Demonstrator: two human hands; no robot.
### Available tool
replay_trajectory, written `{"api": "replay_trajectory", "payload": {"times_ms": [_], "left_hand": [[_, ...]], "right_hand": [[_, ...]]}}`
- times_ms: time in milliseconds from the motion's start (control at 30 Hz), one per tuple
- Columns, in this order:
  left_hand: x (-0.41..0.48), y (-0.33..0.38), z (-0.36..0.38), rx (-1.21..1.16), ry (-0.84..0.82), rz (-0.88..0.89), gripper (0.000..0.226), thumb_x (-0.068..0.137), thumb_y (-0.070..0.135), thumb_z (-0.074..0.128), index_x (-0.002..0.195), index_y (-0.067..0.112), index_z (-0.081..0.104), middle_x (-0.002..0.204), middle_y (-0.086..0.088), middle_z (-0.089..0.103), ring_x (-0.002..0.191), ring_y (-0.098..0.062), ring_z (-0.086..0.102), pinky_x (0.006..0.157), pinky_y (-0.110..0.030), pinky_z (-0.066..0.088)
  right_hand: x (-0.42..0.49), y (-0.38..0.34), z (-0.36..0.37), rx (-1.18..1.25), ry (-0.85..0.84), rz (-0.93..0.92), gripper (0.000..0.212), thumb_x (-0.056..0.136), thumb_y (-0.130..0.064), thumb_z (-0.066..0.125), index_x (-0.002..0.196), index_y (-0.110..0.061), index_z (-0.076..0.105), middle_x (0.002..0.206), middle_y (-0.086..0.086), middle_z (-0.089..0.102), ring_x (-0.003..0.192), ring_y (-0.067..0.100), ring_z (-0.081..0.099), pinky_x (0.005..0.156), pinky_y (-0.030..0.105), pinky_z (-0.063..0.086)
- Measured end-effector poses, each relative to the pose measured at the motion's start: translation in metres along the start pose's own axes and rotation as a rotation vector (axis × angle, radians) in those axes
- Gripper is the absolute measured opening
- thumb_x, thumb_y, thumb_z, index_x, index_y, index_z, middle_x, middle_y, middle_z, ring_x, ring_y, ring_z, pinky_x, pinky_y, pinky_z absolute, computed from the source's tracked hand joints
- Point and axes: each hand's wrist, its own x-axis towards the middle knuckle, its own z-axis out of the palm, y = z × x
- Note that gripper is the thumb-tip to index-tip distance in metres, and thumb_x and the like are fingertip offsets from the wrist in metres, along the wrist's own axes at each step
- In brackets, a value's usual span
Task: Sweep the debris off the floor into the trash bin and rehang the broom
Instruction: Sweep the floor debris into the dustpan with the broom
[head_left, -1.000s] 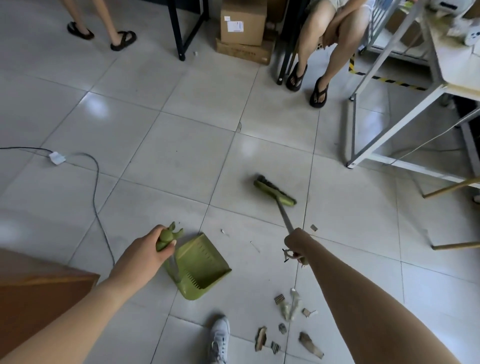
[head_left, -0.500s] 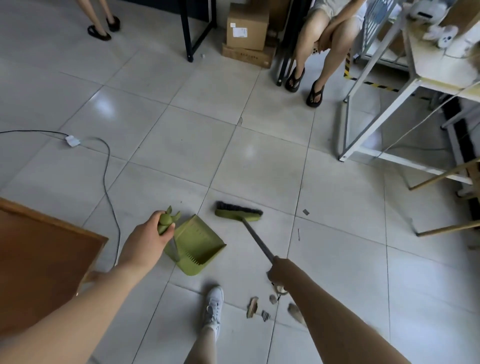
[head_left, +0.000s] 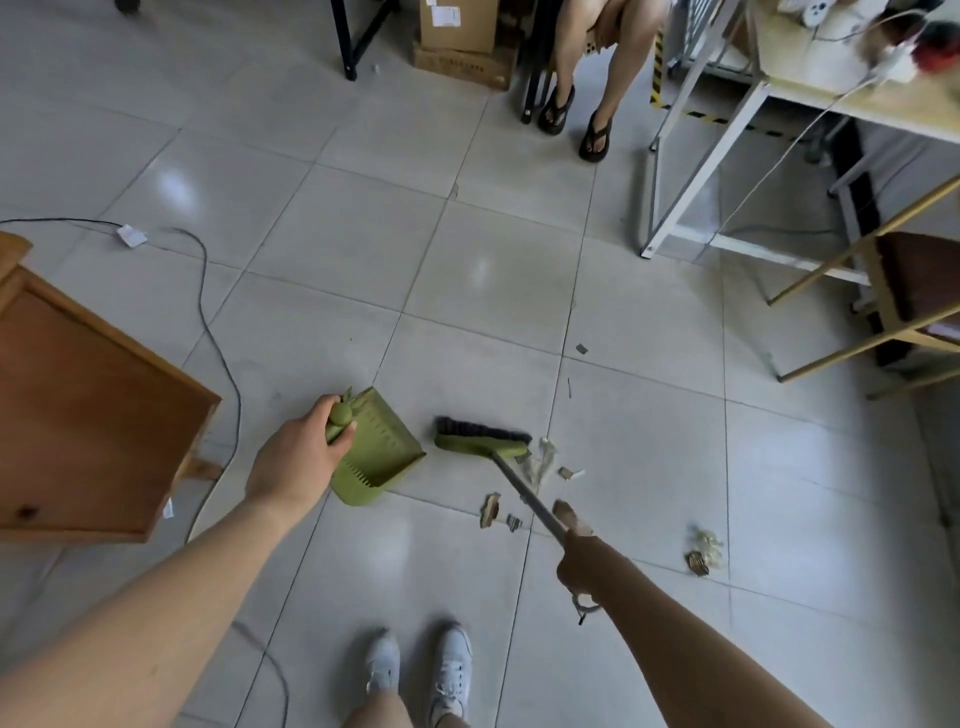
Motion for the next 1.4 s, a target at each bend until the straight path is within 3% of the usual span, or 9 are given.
{"api": "replay_trajectory", "payload": {"times_ms": [200,333,533,667,800,1067,1267,1333,1400], "left_hand": [[-0.03,0.001,0.003,-0.016,-0.045,0.003,0.034,0.095,0.041,0.051,0.12,0.018,0.05,0.092,-0.014,0.068,0.07,-0.029,0.056,0.059,-0.033,0.041],[-0.043,0.0,0.007,-0.048,-0.061,0.018,0.032,0.094,0.043,0.051,0.117,0.021,0.049,0.092,-0.013,0.067,0.077,-0.034,0.059,0.061,-0.036,0.045],[-0.047,0.016,0.024,-0.057,-0.08,0.062,0.033,0.094,0.043,0.05,0.119,0.023,0.047,0.087,-0.007,0.065,0.071,-0.029,0.056,0.059,-0.034,0.044],[-0.033,0.037,0.042,-0.039,-0.065,0.068,0.029,0.093,0.044,0.051,0.116,0.025,0.048,0.074,0.005,0.054,0.062,-0.021,0.05,0.051,-0.03,0.037],[-0.004,0.062,0.052,-0.034,-0.058,0.031,0.026,0.093,0.044,0.051,0.114,0.03,0.046,0.073,0.007,0.053,0.063,-0.021,0.051,0.052,-0.031,0.038],[0.061,0.081,0.068,0.001,-0.021,-0.022,0.033,0.086,0.044,0.063,0.113,0.035,0.048,0.07,0.003,0.062,0.058,-0.023,0.058,0.052,-0.034,0.048],[0.088,0.081,0.077,0.104,-0.052,0.02,0.039,0.078,0.037,0.074,0.108,0.039,0.049,0.049,0.011,0.052,0.04,-0.008,0.054,0.039,-0.02,0.041],[0.09,0.082,0.077,0.102,-0.047,0.024,0.037,0.08,0.039,0.072,0.109,0.04,0.048,0.05,0.01,0.054,0.041,-0.006,0.054,0.039,-0.022,0.043],[0.093,0.084,0.075,0.103,-0.055,0.006,0.036,0.083,0.042,0.067,0.113,0.038,0.047,0.061,0.006,0.063,0.05,-0.017,0.061,0.045,-0.028,0.049]], "right_hand": [[-0.028,0.032,0.005,0.064,0.088,-0.004,0.033,0.088,-0.01,0.04,0.117,-0.01,0.055,0.113,0.013,0.065,0.098,0.028,0.066,0.069,0.03,0.053],[-0.036,0.038,0.006,0.197,0.172,-0.008,0.014,0.087,-0.009,0.035,0.092,-0.015,0.047,0.078,0.006,0.059,0.054,0.017,0.056,0.034,0.015,0.032],[-0.034,0.049,-0.018,0.408,0.284,0.031,0.02,0.087,-0.02,0.043,0.104,-0.01,0.05,0.088,0.01,0.057,0.081,0.032,0.062,0.063,0.033,0.051],[-0.005,0.064,-0.063,0.573,0.282,0.088,0.026,0.082,-0.018,0.042,0.105,-0.006,0.049,0.095,0.014,0.059,0.073,0.03,0.059,0.055,0.03,0.047],[0.044,0.081,-0.126,0.622,0.233,0.12,0.024,0.083,-0.017,0.041,0.104,-0.005,0.046,0.076,0.009,0.054,0.057,0.022,0.053,0.044,0.024,0.042],[0.16,0.1,-0.237,0.598,0.145,0.171,0.005,0.092,-0.005,0.043,0.092,-0.001,0.047,0.063,0.013,0.051,0.047,0.021,0.047,0.041,0.027,0.038],[0.195,0.11,-0.246,0.575,0.098,0.064,0.031,0.092,-0.008,0.046,0.065,-0.02,0.037,0.069,0.002,0.045,0.056,0.016,0.045,0.047,0.026,0.042],[0.2,0.11,-0.243,0.544,0.092,0.055,0.028,0.092,-0.009,0.045,0.067,-0.019,0.039,0.069,0.002,0.045,0.055,0.015,0.044,0.038,0.024,0.046],[0.198,0.108,-0.239,0.473,0.063,0.02,0.016,0.093,-0.009,0.045,0.078,-0.016,0.045,0.069,0.002,0.044,0.055,0.014,0.043,0.024,0.015,0.036]]}}
